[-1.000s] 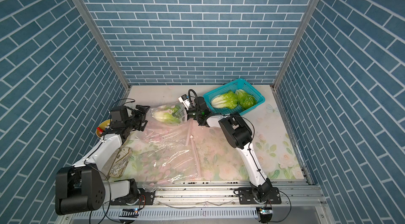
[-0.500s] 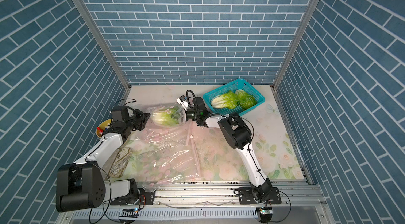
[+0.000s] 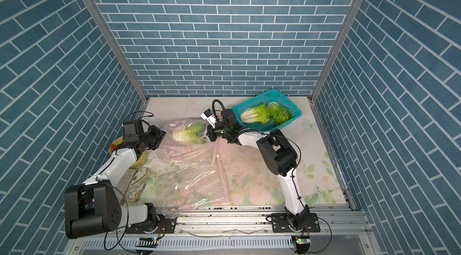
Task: Open the zip-top bag and take out the chinese cabbages
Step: Pick up the Chinese cabbage from the zipper food storage bag.
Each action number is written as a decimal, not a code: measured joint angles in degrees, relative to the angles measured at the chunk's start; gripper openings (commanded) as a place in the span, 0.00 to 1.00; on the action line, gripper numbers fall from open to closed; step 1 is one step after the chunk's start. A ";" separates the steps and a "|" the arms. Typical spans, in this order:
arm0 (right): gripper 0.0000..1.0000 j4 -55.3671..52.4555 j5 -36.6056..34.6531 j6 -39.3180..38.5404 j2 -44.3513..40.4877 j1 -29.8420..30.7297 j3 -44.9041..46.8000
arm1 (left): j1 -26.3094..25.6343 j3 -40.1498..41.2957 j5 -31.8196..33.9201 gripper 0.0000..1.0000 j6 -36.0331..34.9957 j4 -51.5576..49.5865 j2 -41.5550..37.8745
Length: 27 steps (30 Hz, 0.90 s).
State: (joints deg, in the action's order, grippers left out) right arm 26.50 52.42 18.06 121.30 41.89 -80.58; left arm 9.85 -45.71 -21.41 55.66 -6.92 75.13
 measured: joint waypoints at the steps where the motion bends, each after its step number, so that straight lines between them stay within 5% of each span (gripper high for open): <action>1: 0.00 -0.33 0.09 -0.70 -0.74 0.00 0.37 | 0.28 -0.09 0.46 0.00 -0.90 -0.46 0.00; 12: 0.00 -6.73 -0.04 -10.01 -9.51 0.13 6.36 | 2.86 0.74 7.50 0.00 -6.23 -6.01 -0.42; 27: 0.00 -2.29 3.72 -7.15 -13.64 -2.91 13.33 | 3.37 0.74 16.52 0.00 -11.98 -13.11 -7.61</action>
State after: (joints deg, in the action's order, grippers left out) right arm 24.21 56.14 10.92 107.66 38.98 -67.24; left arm 13.21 -44.97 -4.89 43.68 -20.03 67.53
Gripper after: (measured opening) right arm 0.064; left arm 0.045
